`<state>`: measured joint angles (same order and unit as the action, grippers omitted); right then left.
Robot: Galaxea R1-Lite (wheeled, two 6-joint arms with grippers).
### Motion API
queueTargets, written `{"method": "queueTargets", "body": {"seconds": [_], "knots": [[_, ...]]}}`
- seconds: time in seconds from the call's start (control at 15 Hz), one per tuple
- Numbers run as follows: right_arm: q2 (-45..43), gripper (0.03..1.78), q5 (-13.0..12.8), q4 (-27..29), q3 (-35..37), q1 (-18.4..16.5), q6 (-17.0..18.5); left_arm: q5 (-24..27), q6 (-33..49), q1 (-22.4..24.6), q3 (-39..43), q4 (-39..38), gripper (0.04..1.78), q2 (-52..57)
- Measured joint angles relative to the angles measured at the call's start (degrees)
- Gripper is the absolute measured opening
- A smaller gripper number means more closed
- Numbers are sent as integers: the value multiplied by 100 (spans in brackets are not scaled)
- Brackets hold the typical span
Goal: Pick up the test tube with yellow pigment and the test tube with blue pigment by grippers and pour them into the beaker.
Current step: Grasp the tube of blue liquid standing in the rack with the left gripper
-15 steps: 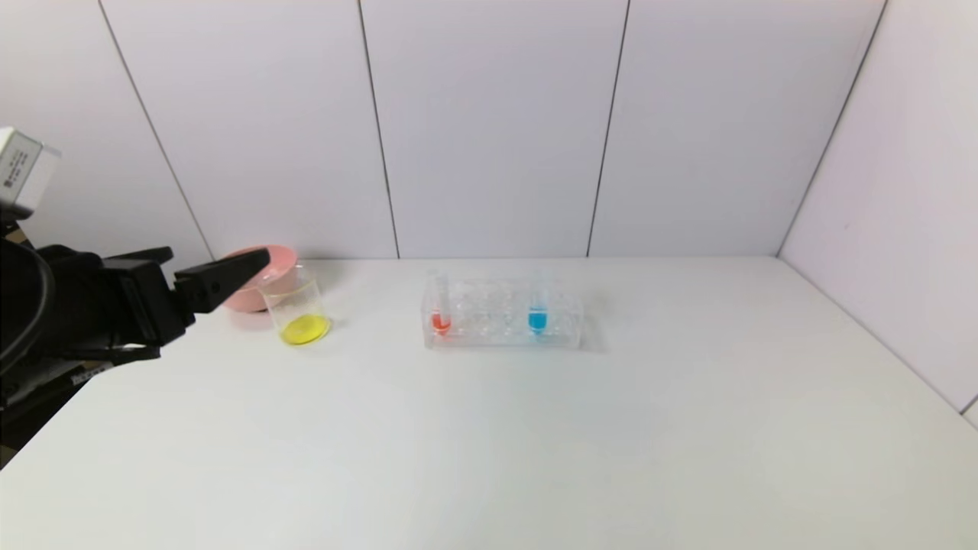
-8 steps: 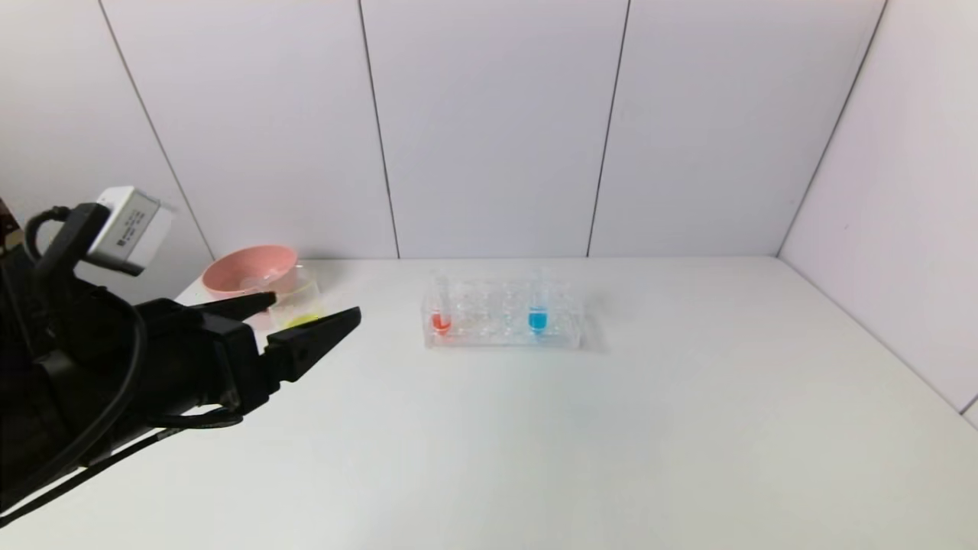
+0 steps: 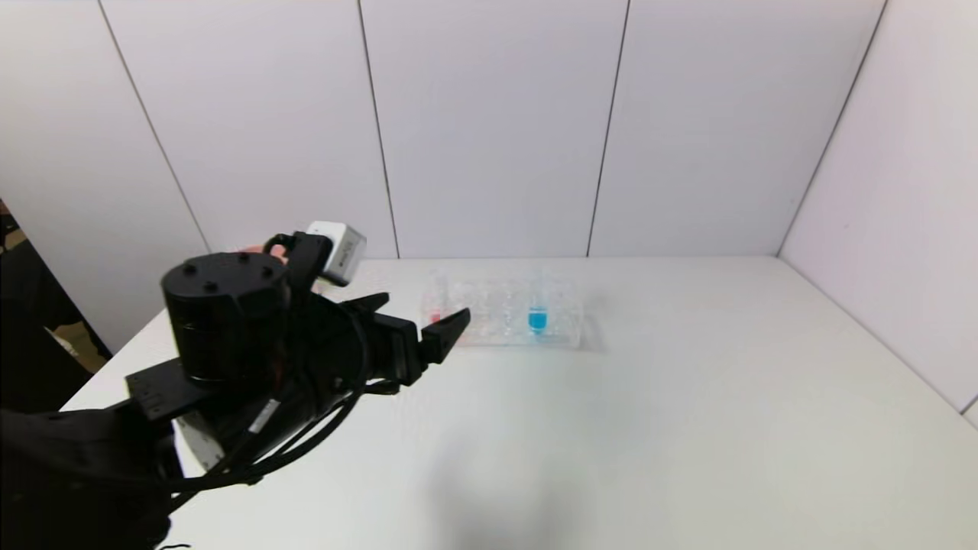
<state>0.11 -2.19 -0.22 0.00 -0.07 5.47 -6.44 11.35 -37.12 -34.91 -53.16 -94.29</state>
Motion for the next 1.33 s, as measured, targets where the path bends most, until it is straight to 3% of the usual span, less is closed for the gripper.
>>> {"method": "queueTargets", "body": {"seconds": [0.13,0.6,1.33], "knots": [[0,171,0,-2,0,-2,1,-41,5,-119,-284,-386,178,-610],[0,171,0,0,0,-2,1,-188,-41,-279,-1588,-444,178,-2044],[0,171,0,-2,0,-2,1,-422,-49,-419,-3801,11,178,-3760]]}}
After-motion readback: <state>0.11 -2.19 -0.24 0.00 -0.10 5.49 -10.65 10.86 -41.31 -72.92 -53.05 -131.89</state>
